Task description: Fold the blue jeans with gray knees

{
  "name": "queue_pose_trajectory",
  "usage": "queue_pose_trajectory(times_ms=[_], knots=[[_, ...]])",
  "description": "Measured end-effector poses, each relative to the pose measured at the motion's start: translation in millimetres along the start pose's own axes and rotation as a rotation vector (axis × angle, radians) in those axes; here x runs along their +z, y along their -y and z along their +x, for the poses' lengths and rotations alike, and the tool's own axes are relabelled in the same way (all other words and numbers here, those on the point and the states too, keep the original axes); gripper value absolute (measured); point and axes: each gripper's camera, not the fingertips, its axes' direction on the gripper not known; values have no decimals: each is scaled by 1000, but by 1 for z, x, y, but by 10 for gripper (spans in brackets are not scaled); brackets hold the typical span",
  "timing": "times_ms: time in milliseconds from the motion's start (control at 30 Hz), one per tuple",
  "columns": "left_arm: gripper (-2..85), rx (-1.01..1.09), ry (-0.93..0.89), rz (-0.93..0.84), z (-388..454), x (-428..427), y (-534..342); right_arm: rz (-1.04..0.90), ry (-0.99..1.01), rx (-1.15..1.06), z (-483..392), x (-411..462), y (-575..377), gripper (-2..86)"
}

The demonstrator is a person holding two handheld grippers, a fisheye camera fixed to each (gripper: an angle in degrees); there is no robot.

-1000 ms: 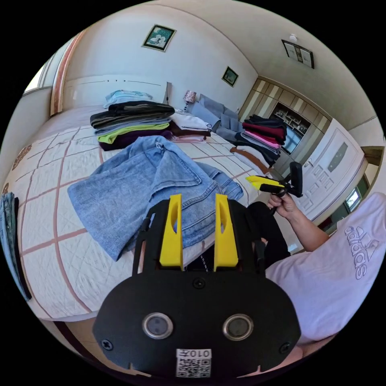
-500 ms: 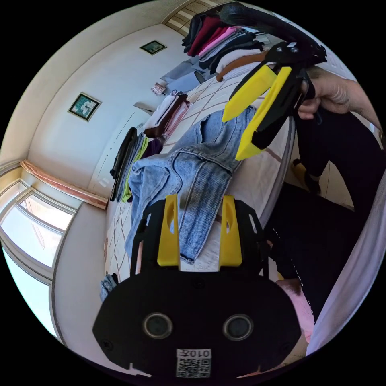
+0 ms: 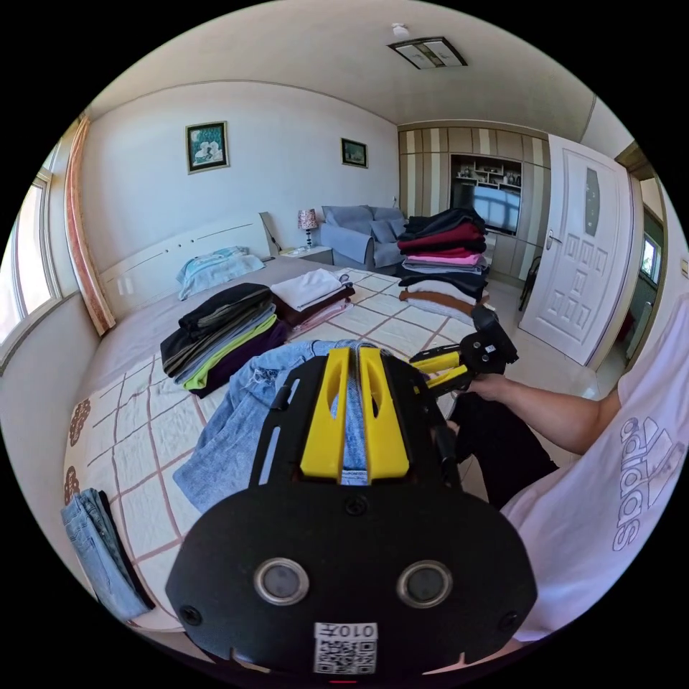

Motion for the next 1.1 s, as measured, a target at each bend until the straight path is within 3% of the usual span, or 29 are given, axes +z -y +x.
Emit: queue_pose_trajectory(times_ms=[100, 167, 300, 433, 533, 633, 700, 767, 833, 1000, 1100], knots=[[10, -85, -23, 20, -23, 15, -1, 0, 90, 144, 28, -10, 12, 54], [8, -131, -32, 51, -34, 19, 2, 32, 338, 234, 48, -35, 20, 50], [5, -106, -177, 207, -30, 23, 47, 161, 601, 310, 74, -94, 27, 47], [8, -66, -377, 238, -4, 73, 117, 507, 832, 563, 167, -148, -3, 47], [10, -54, -545, 342, -3, 74, 139, 656, 731, 811, 241, -178, -48, 47], [15, -53, -438, 306, -18, 66, 124, 716, 565, 1029, 296, -195, -98, 48], [23, -89, -358, 217, -34, 79, 92, 598, 336, 1136, 322, -196, -125, 50], [35, -134, -277, 84, -49, 102, 46, 253, 232, 1211, 345, -172, -152, 54], [53, -163, -130, -120, -51, 130, -27, 182, 66, 1298, 339, -168, -180, 51], [86, -18, 88, -436, -4, 174, -121, 397, 71, 1271, 310, -192, -230, 31], [107, 45, 87, -417, 19, 191, -111, 381, -59, 1193, 292, -214, -217, 27]])
